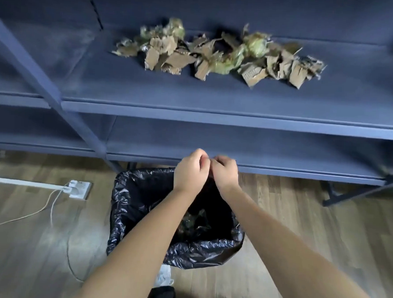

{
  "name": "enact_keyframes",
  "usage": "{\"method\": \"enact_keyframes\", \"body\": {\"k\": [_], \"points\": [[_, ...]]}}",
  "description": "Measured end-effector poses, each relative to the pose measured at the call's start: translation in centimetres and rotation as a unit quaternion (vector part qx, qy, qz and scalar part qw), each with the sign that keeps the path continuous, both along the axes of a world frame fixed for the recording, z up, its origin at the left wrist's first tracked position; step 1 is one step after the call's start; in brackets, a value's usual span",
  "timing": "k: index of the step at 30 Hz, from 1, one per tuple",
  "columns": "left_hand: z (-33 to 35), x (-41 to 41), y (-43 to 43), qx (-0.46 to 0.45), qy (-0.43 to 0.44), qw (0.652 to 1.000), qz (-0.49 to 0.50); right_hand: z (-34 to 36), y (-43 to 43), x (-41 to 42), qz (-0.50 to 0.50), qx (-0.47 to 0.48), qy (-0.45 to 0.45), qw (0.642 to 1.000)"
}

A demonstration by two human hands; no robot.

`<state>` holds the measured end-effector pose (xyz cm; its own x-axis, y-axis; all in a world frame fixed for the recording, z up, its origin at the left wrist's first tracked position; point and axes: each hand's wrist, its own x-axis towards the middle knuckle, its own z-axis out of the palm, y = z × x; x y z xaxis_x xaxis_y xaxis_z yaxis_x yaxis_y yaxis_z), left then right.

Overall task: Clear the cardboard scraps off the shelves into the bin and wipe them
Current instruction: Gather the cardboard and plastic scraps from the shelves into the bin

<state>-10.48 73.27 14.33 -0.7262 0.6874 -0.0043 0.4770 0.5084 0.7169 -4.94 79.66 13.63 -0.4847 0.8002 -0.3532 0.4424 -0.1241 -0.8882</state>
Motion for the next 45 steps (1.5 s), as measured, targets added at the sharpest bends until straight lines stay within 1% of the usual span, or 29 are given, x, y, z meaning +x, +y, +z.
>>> {"method": "enact_keyframes", "body": {"k": [3, 6, 10, 13, 18, 24, 28, 37, 40, 42, 43, 45], "points": [[4.1, 0.6, 0.5, 0.025, 0.031, 0.999, 0.017, 4.5, 0.8, 0.7, 0.011, 0.019, 0.022, 1.0], [8.4, 1.3, 1.1, 0.059, 0.041, 0.997, 0.021, 9.0, 1.6, 1.3, 0.028, 0.047, 0.042, 0.998], [13.8, 2.1, 2.3, 0.09, 0.062, 0.994, 0.021, 14.3, 2.5, 1.8, 0.029, 0.068, 0.093, 0.993], [16.8, 2.2, 2.6, 0.118, 0.073, 0.99, 0.02, 17.2, 2.8, 1.8, 0.027, 0.084, 0.113, 0.99], [20.5, 0.9, 2.8, 0.13, 0.102, 0.986, 0.01, 20.9, 2.9, 0.7, 0.011, 0.1, 0.133, 0.986], [24.3, -1.8, 3.6, 0.152, 0.115, 0.981, -0.018, 24.1, 3.8, -1.9, -0.017, 0.12, 0.156, 0.98], [26.4, -4.4, 4.9, 0.155, 0.136, 0.978, -0.019, 26.2, 5.0, -4.4, -0.032, 0.125, 0.17, 0.977], [29.3, -9.2, 8.5, 0.195, 0.173, 0.964, -0.047, 29.3, 7.9, -8.7, -0.08, 0.17, 0.189, 0.964], [29.7, -10.4, 10.4, 0.212, 0.208, 0.953, -0.054, 30.4, 9.9, -9.5, -0.078, 0.205, 0.18, 0.959], [29.8, -11.9, 12.0, 0.223, 0.238, 0.944, -0.043, 31.1, 11.7, -9.9, -0.077, 0.226, 0.19, 0.952], [30.0, -12.7, 12.9, 0.218, 0.245, 0.945, -0.02, 31.3, 12.9, -10.1, -0.075, 0.228, 0.196, 0.951], [30.3, -14.6, 14.7, 0.177, 0.233, 0.955, 0.041, 31.3, 15.6, -10.7, -0.066, 0.23, 0.193, 0.952]]}}
